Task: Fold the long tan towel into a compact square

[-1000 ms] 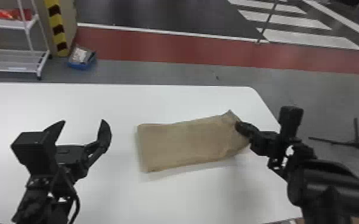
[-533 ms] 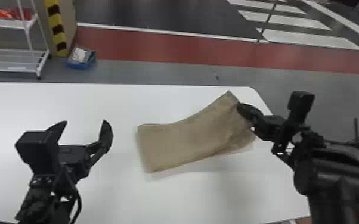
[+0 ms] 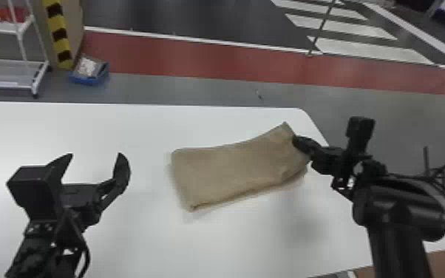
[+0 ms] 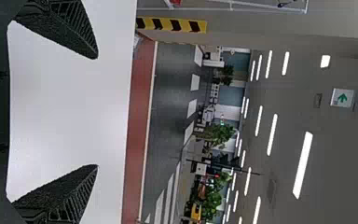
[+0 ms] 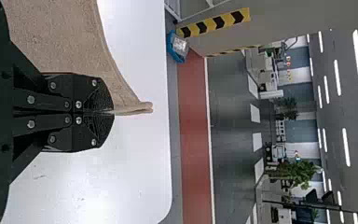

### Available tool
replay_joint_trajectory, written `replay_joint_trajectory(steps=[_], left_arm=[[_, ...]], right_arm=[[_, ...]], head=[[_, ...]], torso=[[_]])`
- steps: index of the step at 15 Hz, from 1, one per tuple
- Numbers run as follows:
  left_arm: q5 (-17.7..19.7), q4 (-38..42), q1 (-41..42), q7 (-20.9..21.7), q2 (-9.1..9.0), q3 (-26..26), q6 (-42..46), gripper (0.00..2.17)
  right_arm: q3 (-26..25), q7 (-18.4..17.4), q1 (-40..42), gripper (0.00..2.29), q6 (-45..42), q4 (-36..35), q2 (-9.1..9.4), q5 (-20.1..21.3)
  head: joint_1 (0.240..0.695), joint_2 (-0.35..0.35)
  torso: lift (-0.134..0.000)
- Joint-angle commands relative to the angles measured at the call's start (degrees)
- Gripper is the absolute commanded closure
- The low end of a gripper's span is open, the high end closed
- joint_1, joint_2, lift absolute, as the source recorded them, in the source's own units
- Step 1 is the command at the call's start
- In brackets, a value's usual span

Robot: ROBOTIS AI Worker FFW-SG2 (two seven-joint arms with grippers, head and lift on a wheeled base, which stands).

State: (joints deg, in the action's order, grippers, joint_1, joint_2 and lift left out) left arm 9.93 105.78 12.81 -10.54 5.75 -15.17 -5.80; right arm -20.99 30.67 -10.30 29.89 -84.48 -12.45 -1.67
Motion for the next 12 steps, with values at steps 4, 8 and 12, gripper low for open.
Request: replay_joint_trajectory(steps=[4, 8, 12], left_arm=[[0.0, -0.22, -0.68, 0.0, -0.04, -0.82, -0.14, 0.04], [0.0, -0.49, -1.3, 0.0, -0.04, -2.23, -0.14, 0.04], [0.09, -1.54, -2.0, -0.53, -0.39, -5.57, 0.04, 0.04]], right_arm=[[-1.51, -6.94, 1.95, 0.0, -2.5, -1.47, 0.67, 2.73], [-3.97, -8.17, 7.04, 0.06, -3.91, -8.94, 1.29, 0.79], [-4.06, -8.17, 9.51, 0.07, -10.06, -10.26, 3.75, -0.35]], head=[[0.695, -0.292], [0.695, -0.329], [0.695, -0.35]], torso=[[-0.123], [-0.123], [-0.123]])
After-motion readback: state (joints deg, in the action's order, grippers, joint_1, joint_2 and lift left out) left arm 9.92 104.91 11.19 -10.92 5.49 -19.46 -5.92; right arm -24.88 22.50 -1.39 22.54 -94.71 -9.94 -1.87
